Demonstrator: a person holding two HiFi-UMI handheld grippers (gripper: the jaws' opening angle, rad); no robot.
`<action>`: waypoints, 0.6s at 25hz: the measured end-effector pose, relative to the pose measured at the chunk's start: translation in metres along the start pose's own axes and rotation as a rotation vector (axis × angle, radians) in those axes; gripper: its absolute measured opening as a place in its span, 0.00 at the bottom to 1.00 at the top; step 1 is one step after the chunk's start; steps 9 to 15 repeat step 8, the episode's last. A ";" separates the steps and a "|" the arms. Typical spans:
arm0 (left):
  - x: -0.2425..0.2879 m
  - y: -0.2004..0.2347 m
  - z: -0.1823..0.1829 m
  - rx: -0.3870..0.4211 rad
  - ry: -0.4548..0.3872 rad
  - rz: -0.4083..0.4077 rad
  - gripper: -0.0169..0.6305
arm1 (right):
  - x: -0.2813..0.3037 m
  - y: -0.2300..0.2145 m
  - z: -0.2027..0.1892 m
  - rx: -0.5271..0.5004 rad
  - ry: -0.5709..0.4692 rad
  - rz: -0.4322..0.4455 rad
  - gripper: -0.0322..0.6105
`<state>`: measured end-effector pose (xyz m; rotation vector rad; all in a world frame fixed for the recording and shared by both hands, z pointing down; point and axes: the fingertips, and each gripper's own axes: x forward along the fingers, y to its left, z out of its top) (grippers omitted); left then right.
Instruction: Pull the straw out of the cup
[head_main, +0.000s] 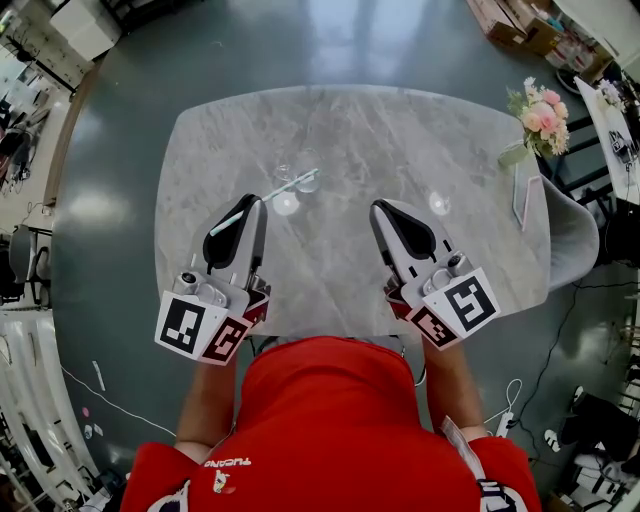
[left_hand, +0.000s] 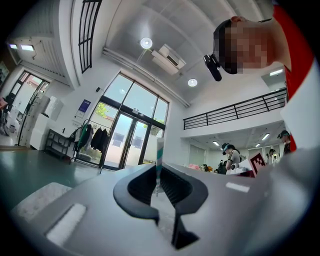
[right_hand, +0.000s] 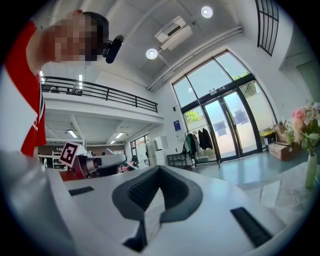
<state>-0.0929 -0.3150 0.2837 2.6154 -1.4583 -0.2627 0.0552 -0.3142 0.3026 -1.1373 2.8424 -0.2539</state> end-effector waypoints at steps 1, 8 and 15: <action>0.000 0.000 0.000 0.000 0.000 0.000 0.07 | 0.000 0.000 0.000 0.000 -0.001 -0.001 0.05; -0.001 0.001 0.000 -0.004 -0.003 0.004 0.07 | 0.000 0.002 0.000 0.004 -0.001 0.003 0.05; -0.001 0.001 0.000 -0.004 -0.003 0.004 0.07 | 0.000 0.002 0.000 0.004 -0.001 0.003 0.05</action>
